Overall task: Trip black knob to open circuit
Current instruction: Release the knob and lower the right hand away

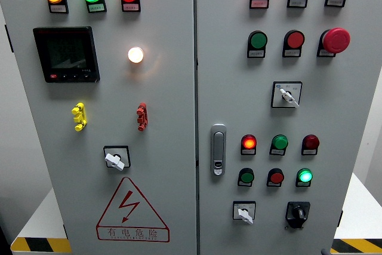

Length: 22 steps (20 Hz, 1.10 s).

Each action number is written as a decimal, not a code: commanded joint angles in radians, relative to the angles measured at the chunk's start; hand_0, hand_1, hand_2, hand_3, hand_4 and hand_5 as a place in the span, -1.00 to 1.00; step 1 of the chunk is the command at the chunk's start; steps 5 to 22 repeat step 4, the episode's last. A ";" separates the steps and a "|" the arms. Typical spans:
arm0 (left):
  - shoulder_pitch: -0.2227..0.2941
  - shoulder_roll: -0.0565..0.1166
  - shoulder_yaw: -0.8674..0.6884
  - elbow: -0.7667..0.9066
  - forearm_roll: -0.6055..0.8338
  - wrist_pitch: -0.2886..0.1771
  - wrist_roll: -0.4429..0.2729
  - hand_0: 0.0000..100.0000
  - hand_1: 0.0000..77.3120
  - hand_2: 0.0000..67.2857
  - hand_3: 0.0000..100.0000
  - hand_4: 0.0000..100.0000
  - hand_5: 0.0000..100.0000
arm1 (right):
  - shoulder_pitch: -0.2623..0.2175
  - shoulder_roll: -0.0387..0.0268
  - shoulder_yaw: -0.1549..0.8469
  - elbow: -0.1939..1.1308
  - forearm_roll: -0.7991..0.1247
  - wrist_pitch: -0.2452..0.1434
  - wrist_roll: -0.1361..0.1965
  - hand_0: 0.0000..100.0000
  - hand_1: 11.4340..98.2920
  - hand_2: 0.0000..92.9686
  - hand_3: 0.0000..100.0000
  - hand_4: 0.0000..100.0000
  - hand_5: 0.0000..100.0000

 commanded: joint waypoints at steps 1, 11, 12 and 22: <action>0.000 0.000 0.000 0.000 0.000 0.000 0.000 -1.00 -1.00 -0.42 -0.48 -0.80 -0.83 | -0.009 0.0039 0.000 0.001 0.000 0.000 0.000 0.74 -0.35 -0.95 -0.47 -0.64 -0.23; 0.000 0.000 0.000 0.000 0.000 0.000 0.000 -1.00 -1.00 -0.42 -0.48 -0.81 -0.83 | -0.009 0.0070 0.000 0.001 0.000 0.000 0.000 0.73 -0.35 -0.95 -0.47 -0.64 -0.24; 0.000 0.000 0.000 0.000 0.000 0.000 0.000 -1.00 -1.00 -0.42 -0.48 -0.81 -0.83 | -0.009 0.0070 0.000 0.001 0.000 0.000 0.000 0.73 -0.35 -0.95 -0.47 -0.64 -0.24; 0.000 0.000 0.000 0.000 0.000 0.000 0.000 -1.00 -1.00 -0.42 -0.48 -0.81 -0.83 | -0.009 0.0070 0.000 0.001 0.000 0.000 0.000 0.73 -0.35 -0.95 -0.47 -0.64 -0.24</action>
